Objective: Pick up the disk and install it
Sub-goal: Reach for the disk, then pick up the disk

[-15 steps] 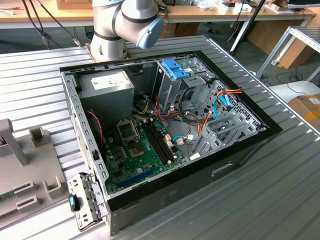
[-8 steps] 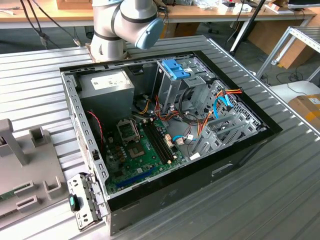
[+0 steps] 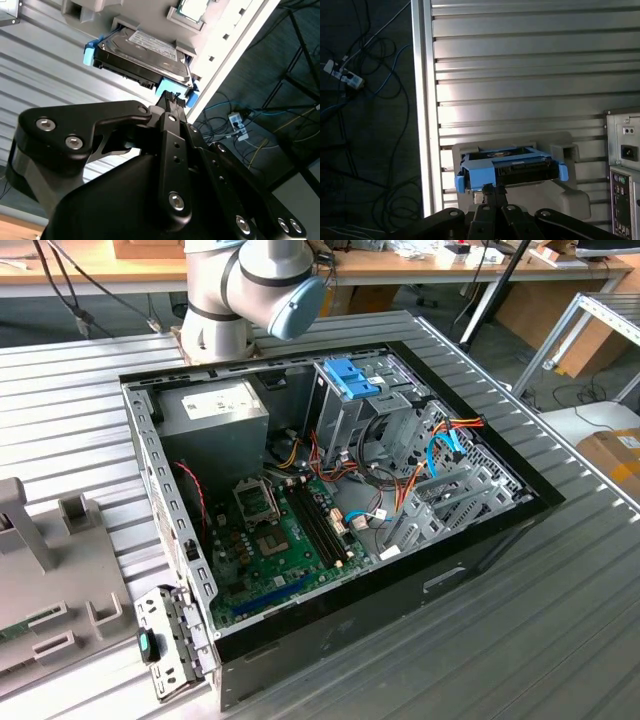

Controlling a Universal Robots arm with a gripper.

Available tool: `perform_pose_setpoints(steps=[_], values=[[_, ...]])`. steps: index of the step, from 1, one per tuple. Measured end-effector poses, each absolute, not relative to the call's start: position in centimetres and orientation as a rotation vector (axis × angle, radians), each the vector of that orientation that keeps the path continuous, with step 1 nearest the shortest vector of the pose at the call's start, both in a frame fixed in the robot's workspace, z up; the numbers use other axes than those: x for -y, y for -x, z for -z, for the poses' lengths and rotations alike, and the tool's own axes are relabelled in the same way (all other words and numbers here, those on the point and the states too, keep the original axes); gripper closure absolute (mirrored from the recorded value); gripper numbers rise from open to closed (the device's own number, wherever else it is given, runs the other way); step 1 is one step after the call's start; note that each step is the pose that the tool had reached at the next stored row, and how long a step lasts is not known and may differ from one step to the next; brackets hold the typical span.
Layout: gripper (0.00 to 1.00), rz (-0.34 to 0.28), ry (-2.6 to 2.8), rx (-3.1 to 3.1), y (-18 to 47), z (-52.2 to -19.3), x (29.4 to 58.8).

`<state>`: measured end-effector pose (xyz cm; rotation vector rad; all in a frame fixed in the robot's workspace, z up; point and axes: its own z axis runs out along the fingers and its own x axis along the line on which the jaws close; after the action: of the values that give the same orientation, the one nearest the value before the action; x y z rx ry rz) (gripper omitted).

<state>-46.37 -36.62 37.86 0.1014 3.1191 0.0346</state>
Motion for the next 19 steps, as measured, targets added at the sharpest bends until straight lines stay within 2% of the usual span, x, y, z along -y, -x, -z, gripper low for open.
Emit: perform_pose_setpoints(steps=[15, 16, 18, 19], values=[[0.89, -0.026, -0.100, -3.119, 46.39, -37.83, 36.62], [0.83, -0.026, -0.100, -3.119, 46.39, -37.83, 36.62], [0.58, -0.025, -0.099, -3.119, 46.39, -37.83, 36.62], [0.58, -0.025, -0.099, -3.119, 46.39, -37.83, 36.62]])
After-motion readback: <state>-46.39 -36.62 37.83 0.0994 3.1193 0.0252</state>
